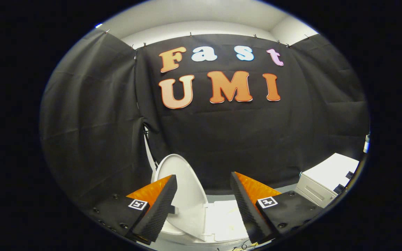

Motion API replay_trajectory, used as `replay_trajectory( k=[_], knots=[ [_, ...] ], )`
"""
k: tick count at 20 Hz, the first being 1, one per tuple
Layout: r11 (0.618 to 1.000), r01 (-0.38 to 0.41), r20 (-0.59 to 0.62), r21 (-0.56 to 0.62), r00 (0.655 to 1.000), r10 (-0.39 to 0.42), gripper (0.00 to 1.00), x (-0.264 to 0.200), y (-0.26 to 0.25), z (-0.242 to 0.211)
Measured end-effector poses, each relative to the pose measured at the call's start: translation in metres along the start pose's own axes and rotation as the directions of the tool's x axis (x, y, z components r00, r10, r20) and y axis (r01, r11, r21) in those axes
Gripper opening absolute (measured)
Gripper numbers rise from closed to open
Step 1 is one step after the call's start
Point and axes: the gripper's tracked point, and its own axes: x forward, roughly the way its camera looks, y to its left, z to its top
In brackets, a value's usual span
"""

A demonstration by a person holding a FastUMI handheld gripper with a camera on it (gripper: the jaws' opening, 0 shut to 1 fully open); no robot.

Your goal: Open the toilet lid.

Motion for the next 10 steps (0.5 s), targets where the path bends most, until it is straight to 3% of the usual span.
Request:
replay_trajectory(
  k=[10],
  knots=[
    [0.998,0.061,0.040,-0.004,0.997,-0.060,0.99,-0.003,-0.123,0.040]
  ],
)
